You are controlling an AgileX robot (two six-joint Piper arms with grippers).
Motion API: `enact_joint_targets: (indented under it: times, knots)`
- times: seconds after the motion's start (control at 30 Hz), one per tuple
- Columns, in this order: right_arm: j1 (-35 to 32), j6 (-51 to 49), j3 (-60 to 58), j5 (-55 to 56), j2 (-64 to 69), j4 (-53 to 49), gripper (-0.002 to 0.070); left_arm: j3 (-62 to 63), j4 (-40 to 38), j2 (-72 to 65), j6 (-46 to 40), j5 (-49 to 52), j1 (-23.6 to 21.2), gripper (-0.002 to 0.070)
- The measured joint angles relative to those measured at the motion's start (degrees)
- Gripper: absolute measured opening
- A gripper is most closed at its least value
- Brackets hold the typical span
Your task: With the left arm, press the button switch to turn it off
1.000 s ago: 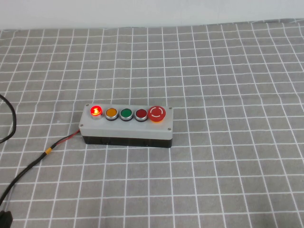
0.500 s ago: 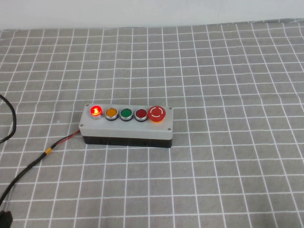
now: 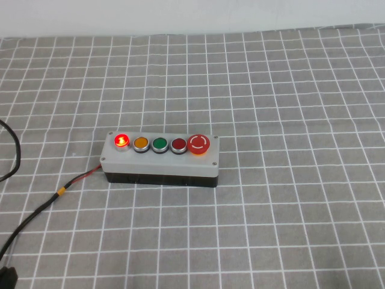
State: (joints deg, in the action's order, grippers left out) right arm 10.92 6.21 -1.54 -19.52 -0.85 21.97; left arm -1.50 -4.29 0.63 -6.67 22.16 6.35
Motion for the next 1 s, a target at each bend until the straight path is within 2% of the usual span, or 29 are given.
enact_joint_targets:
  times: [0.3,0.57,0.73,1.0]
  knots:
    - [0.00,0.00,0.00,0.00,0.00,0.00,-0.0018,0.00,-19.29,0.00,5.85,-9.49,0.00,-0.0003]
    - [0.00,0.00,0.00,0.00,0.00,0.00,-0.0018,0.00,-23.60,0.00,6.67,-16.87,0.00,-0.0003]
    - [0.00,0.00,0.00,0.00,0.00,0.00,-0.0018,7.87,-22.12,-6.48,6.67,-6.54,0.00,-0.0003]
    - [0.00,0.00,0.00,0.00,0.00,0.00,-0.0018,34.30,-13.26,-35.30,2.93,22.97,0.00,-0.0003]
